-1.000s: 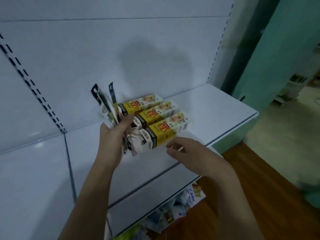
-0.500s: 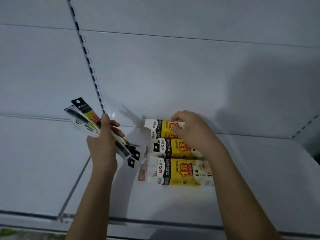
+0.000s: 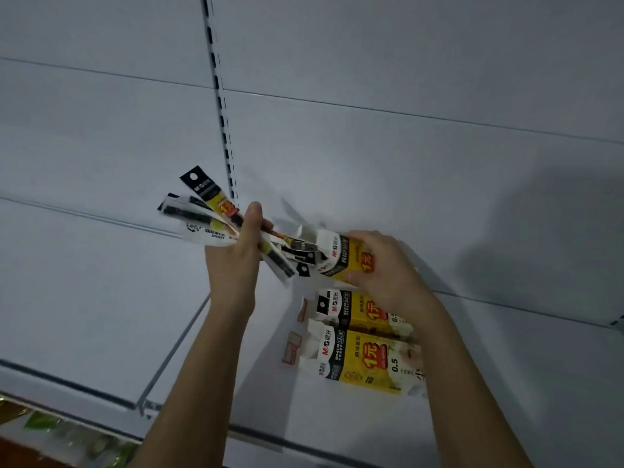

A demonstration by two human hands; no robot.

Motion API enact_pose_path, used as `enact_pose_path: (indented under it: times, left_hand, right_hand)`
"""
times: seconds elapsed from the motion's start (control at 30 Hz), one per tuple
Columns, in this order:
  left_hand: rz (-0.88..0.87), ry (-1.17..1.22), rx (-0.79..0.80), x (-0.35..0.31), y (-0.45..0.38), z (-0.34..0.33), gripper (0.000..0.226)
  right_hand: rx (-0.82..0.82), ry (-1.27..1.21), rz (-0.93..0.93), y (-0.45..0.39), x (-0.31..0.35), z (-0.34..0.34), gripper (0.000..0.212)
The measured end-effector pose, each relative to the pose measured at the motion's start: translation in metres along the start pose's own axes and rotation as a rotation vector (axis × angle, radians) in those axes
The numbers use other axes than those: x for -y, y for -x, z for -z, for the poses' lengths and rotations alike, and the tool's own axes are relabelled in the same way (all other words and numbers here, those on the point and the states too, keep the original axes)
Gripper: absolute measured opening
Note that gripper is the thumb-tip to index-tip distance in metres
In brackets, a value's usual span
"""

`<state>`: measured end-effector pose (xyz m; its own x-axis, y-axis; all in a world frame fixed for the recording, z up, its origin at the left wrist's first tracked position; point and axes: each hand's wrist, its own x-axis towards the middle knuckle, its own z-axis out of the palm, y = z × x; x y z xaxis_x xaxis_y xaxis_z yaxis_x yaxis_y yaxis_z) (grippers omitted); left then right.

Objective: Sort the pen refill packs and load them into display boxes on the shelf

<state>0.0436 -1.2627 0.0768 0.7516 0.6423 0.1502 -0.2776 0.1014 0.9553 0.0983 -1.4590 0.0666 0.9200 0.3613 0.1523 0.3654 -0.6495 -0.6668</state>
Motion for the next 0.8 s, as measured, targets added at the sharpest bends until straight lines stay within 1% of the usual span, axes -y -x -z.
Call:
enact_pose_path:
  times: [0.1, 0.17, 0.33, 0.43, 0.57, 0.73, 0.8]
  left_hand:
    - [-0.016, 0.049, 0.032, -0.014, 0.002, -0.013, 0.033]
    - [-0.026, 0.078, 0.049, -0.02, 0.003, -0.026, 0.028]
    - [-0.009, 0.188, 0.043, -0.023, 0.006, -0.048, 0.023]
    - [-0.035, 0.292, 0.004, -0.029, 0.008, -0.052, 0.027]
    - [-0.032, 0.499, 0.061, -0.036, 0.004, -0.055, 0.022]
    - [-0.099, 0.487, 0.114, -0.042, 0.004, -0.061, 0.03]
    - [-0.096, 0.49, 0.132, -0.044, 0.005, -0.062, 0.033]
  right_hand:
    - [-0.082, -0.272, -0.01, 0.021, 0.003, 0.009, 0.06]
    - [-0.109, -0.33, 0.001, 0.03, 0.004, 0.013, 0.062]
    - [-0.158, -0.37, -0.026, 0.032, 0.002, 0.018, 0.063]
    - [-0.155, -0.367, -0.038, 0.032, 0.001, 0.02, 0.062]
    - [-0.145, -0.368, -0.052, 0.031, 0.0, 0.023, 0.062]
    - [-0.14, -0.398, -0.047, 0.029, -0.002, 0.023, 0.059]
    - [-0.143, -0.398, -0.029, 0.029, -0.002, 0.023, 0.059]
